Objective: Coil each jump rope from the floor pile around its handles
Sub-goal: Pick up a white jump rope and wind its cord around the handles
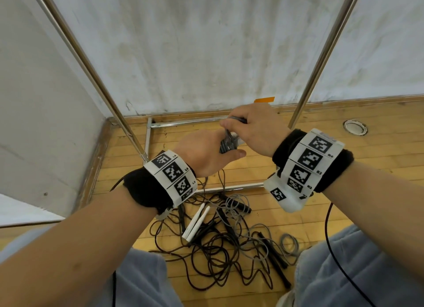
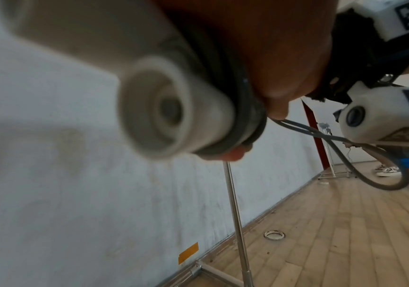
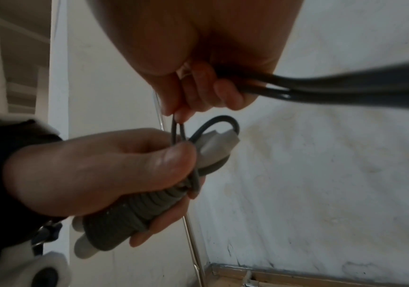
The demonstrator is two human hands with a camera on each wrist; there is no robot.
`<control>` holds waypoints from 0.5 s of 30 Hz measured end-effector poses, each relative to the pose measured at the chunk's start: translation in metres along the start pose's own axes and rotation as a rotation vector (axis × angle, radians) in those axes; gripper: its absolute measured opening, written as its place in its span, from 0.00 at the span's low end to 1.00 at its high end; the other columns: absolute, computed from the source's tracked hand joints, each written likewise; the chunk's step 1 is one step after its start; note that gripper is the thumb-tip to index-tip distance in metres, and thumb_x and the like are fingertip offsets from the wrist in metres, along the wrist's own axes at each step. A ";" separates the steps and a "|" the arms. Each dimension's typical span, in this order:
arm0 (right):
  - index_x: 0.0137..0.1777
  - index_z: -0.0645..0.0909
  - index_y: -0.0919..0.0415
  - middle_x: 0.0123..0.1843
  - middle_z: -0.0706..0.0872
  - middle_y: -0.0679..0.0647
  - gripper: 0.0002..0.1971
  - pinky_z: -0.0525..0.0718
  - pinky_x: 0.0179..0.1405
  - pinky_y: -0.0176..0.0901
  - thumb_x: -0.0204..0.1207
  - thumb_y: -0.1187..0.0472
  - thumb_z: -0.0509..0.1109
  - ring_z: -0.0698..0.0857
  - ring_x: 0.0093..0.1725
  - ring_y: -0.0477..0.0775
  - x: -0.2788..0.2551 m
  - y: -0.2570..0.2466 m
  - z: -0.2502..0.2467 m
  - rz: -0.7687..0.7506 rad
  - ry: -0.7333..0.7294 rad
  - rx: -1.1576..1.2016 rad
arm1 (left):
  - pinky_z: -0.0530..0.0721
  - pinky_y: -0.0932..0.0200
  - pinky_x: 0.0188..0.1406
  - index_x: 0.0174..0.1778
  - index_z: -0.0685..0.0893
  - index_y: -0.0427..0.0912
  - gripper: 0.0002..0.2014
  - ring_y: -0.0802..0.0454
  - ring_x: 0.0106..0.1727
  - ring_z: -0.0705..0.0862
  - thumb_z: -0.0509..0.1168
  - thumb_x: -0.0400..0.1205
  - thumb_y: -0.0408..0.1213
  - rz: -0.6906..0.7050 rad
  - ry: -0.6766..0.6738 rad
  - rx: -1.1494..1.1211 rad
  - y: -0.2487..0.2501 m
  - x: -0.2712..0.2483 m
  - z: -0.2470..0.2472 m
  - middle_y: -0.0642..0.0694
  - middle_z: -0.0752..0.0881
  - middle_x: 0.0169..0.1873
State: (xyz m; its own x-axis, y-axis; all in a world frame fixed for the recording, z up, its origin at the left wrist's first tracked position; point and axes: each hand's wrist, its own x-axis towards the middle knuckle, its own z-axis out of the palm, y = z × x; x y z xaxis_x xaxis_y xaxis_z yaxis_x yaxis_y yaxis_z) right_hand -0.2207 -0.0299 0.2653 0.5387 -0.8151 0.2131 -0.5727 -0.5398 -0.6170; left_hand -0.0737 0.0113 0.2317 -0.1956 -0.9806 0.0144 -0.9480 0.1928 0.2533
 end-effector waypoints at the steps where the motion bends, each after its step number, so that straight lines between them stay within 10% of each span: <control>1: 0.28 0.78 0.56 0.23 0.71 0.44 0.18 0.65 0.26 0.30 0.79 0.50 0.66 0.72 0.24 0.39 0.002 0.003 -0.002 0.032 0.005 0.019 | 0.72 0.60 0.27 0.44 0.71 0.57 0.18 0.58 0.33 0.79 0.54 0.77 0.68 0.006 0.012 -0.011 0.001 -0.001 -0.001 0.56 0.80 0.31; 7: 0.33 0.79 0.74 0.22 0.62 0.51 0.26 0.62 0.20 0.36 0.70 0.47 0.75 0.61 0.21 0.48 0.012 0.020 -0.012 0.252 0.010 0.345 | 0.68 0.62 0.25 0.45 0.71 0.54 0.15 0.60 0.31 0.76 0.57 0.78 0.62 0.073 0.113 -0.072 0.007 -0.005 -0.004 0.57 0.77 0.30; 12: 0.35 0.82 0.62 0.26 0.71 0.53 0.11 0.61 0.19 0.36 0.76 0.57 0.71 0.64 0.23 0.48 0.011 0.023 -0.002 0.339 -0.052 0.645 | 0.63 0.64 0.24 0.35 0.66 0.57 0.14 0.61 0.27 0.73 0.59 0.77 0.60 0.116 0.228 -0.211 0.007 -0.012 -0.019 0.58 0.74 0.26; 15: 0.31 0.84 0.51 0.21 0.72 0.47 0.19 0.63 0.18 0.35 0.80 0.68 0.62 0.65 0.20 0.44 0.007 0.018 0.010 0.294 -0.052 0.709 | 0.67 0.69 0.23 0.33 0.67 0.56 0.13 0.61 0.26 0.75 0.59 0.75 0.59 0.061 0.274 -0.323 0.004 -0.012 -0.028 0.55 0.76 0.26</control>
State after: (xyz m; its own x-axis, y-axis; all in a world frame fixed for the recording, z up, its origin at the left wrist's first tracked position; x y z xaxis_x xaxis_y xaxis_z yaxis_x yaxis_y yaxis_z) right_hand -0.2212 -0.0433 0.2485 0.4638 -0.8839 -0.0601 -0.1734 -0.0240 -0.9846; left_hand -0.0684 0.0228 0.2599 -0.1335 -0.9495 0.2839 -0.8010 0.2721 0.5332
